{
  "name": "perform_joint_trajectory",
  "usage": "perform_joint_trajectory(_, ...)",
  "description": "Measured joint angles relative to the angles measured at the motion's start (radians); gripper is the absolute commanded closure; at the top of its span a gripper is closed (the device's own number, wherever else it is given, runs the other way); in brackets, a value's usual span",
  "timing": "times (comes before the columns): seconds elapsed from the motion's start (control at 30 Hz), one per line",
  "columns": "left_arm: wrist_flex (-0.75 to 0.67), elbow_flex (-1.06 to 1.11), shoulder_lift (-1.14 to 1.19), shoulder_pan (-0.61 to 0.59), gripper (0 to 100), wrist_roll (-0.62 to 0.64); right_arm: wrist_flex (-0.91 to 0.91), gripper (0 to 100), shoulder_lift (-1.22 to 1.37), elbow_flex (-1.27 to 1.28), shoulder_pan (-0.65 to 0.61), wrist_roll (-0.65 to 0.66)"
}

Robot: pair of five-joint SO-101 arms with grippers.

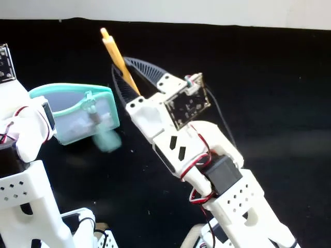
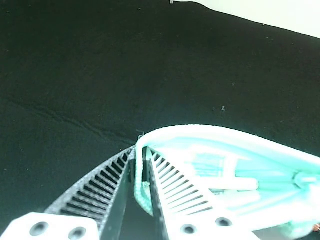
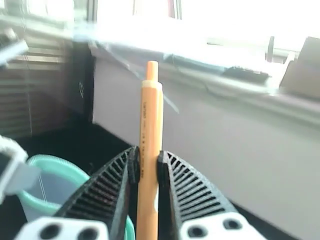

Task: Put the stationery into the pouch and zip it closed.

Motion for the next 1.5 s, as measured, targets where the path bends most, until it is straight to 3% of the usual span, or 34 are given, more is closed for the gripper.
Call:
perform_joint_trajectory(0.37, 0.000, 0.000, 0.000, 0.000, 99, 0.000, -0.011, 99.2, 0.218, -0.245, -0.123, -0.008)
perform_joint_trajectory(0.83, 0.000, 0.000, 0.000, 0.000, 99, 0.000, -0.032, 99.2, 0.405, -0.308, -0.146, -0.238)
perform_joint_trajectory(1.07, 0.000, 0.000, 0.000, 0.000, 99, 0.000, -0.207, 99.2, 0.446, -0.315, -0.146, -0.238)
perform_joint_trajectory(1.5, 0.000, 0.000, 0.000, 0.000, 99, 0.000, -0.292, 99.2, 0.578, -0.364, -0.146, -0.238)
